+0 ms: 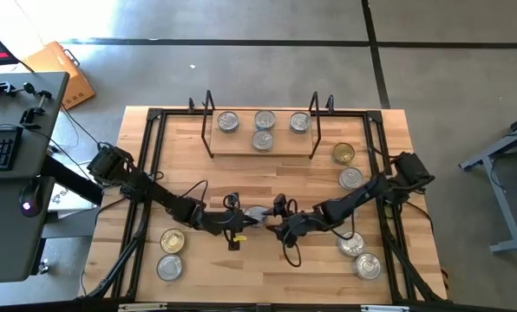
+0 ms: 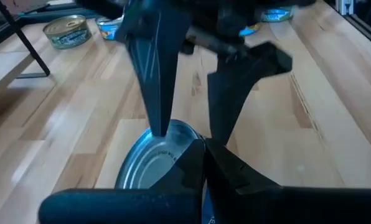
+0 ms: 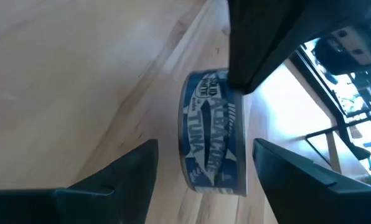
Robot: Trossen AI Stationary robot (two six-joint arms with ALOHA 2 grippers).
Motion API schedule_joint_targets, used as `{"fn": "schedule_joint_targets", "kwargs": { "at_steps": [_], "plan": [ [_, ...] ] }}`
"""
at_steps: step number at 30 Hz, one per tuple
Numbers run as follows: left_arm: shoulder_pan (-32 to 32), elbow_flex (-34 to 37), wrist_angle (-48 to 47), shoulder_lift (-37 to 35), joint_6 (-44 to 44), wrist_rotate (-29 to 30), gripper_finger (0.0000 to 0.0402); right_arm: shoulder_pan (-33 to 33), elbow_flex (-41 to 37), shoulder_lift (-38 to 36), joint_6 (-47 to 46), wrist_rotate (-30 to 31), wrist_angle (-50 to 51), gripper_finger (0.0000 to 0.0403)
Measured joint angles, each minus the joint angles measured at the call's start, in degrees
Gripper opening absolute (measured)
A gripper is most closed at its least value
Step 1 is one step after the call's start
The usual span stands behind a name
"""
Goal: Stack canned seafood by type on shelf
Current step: Put the blue tuna can on the shelf aligned with the other blue tuna can
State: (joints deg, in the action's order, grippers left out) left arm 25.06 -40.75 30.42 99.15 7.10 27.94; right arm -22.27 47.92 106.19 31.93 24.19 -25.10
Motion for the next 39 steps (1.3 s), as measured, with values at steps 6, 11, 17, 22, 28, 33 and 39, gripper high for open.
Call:
{"fn": "schedule_joint_targets", "kwargs": {
  "at_steps": [6,11,17,22,28,33,39],
  "plan": [
    [-0.02,-0.02,2.02,0.0,-1.25,-0.44,0.0,1.72,0.01,2.8,-0.02,-0.45,-5.64,0.0244],
    [-0.02,-0.09,2.92,-0.02,-1.38,-0.43,0.0,2.08,0.0,4.16,-2.48,-0.74,-7.75,0.0177],
    [0.53,-0.13,0.68,-1.72,-1.4,1.72,0.0009,0.29,0.0,2.73,-12.98,2.31,-3.7,0.0119],
    [2.41,-0.13,-8.55,-6.01,0.27,7.67,0.0015,-2.17,0.0,-4.57,-21.06,14.94,13.07,0.0119],
    [2.95,-0.13,-9.71,-6.95,3.35,11.67,0.0014,5.95,4.0,-11.3,-33.64,25.77,38.75,0.0119],
    [2.95,-0.11,-9.24,-5.81,4.65,11.66,0.0013,15.39,7.62,-9.92,-24.84,24.85,42.24,0.0119],
    [2.97,-0.11,-9.36,-5.48,4.78,11.69,0.0013,24.39,8.63,-9.0,-20.9,24.01,43.12,0.0119]
  ]
}}
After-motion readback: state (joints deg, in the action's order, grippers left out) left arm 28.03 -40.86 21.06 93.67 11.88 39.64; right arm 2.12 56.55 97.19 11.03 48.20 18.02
